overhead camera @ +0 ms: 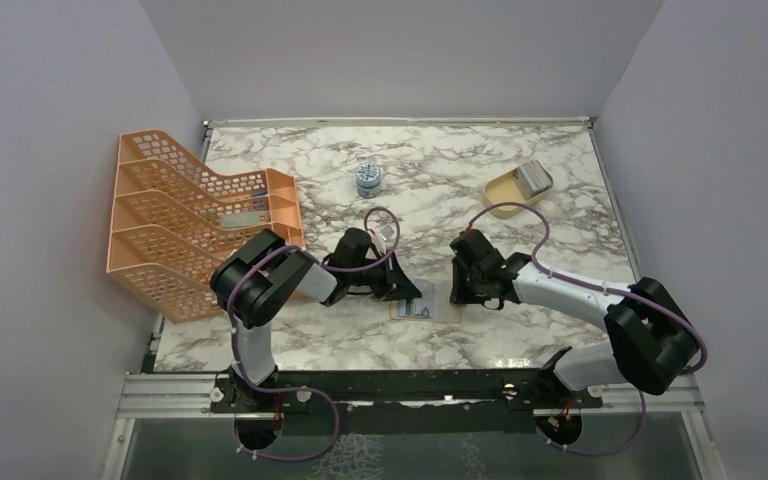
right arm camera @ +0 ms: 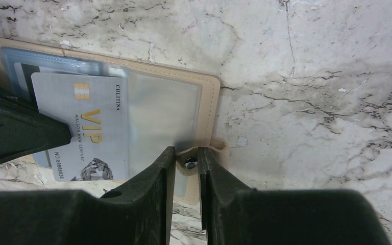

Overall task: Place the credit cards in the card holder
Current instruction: Insert the credit card into the card holder.

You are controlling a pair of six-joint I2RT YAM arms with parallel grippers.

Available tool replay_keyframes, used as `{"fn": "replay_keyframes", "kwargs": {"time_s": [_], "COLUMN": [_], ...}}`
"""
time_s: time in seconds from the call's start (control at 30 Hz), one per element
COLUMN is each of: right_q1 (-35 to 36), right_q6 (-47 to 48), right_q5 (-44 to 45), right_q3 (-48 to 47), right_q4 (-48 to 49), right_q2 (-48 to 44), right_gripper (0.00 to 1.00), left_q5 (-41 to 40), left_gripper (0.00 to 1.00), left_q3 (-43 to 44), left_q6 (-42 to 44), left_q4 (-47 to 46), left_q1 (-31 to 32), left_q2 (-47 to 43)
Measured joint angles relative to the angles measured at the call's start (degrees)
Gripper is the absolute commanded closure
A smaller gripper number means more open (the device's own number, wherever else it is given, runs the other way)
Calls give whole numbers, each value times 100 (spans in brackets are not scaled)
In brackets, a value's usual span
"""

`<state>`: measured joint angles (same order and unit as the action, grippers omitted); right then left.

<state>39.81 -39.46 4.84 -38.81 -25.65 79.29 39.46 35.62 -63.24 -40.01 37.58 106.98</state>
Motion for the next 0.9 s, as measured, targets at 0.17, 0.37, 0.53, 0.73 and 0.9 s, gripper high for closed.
{"fn": "replay_keyframes", "kwargs": {"time_s": [0.17,0.37,0.53,0.73,0.9], "right_q1": [0,0,15,24,24], "right_q6": [0,-28,-42,-63,-79], "right_q5": [-2,-7,-48,-37,48], "right_q3": [4,11,28,28,-13], "right_q4": [11,13,-11,-37,-31], "right_q2": [0,-52,-181,-184,-35], "right_gripper": [73,74,70,66,68], "left_q5": [7,7,9,7,4], "left_gripper": [100,100,100,100,100], "left_q3": [-120,-190,-212,-212,-243], "left_q6": [-151,-251,-289,-297,-332], "left_q4": [-295,-520,-584,-627,-723], "left_q1": [0,0,0,4,7], "left_q2": [24,59,61,103,105]}}
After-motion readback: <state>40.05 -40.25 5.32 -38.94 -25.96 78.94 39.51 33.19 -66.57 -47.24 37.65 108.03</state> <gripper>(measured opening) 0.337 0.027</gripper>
